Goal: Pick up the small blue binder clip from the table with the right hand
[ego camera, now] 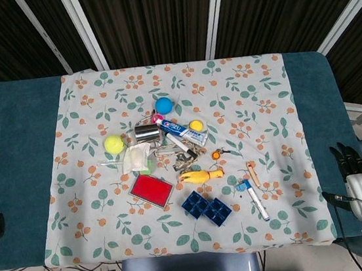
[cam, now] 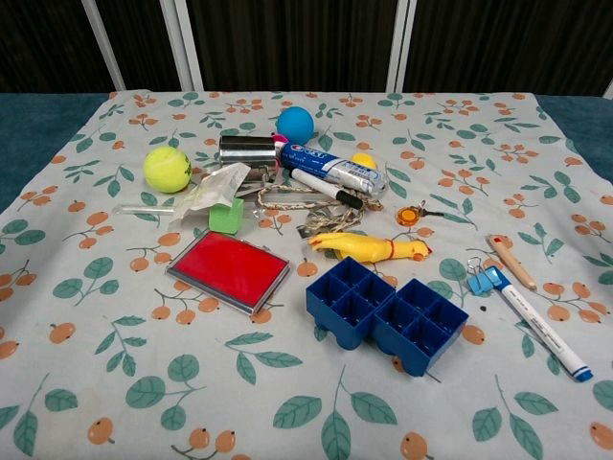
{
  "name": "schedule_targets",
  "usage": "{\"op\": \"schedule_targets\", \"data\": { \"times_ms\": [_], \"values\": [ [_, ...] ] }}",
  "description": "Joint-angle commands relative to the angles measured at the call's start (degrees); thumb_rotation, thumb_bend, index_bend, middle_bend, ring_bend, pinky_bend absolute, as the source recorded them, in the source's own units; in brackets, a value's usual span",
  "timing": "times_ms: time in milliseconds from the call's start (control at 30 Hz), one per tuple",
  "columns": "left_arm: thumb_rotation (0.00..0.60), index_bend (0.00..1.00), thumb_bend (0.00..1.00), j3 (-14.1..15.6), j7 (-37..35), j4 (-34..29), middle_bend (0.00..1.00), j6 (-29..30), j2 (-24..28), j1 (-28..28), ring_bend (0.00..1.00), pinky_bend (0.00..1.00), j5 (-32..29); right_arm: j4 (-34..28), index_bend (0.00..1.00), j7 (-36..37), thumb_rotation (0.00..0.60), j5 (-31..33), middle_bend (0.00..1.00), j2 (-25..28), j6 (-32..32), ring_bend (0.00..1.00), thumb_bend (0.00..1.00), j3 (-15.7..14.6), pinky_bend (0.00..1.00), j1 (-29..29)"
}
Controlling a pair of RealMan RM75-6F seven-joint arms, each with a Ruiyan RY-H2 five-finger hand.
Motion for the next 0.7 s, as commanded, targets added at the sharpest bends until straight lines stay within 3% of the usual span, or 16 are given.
{"op": "schedule_targets", "data": {
  "times_ms": [33,700],
  "values": [
    [0.6,0.0,0.5,0.0,0.02,0.03,0.0,0.03,0.0,0.01,0.06,0.03,0.02,-0.03,0.01,0.05,0.6,-0.01,0.0,0.0,0.01,0.0,0.22,0.02,0.21,-0.01],
    [0.6,0.0,0.5,0.03,0.05,0.07,0.0,-0.07,0.02,0.01,0.06,0.03,-0.04,0.2,0.01,0.89,0.6,0.66,0.0,0.14,-1.35,0.0,0.22,0.02,0.21,0.25]
  ]
}}
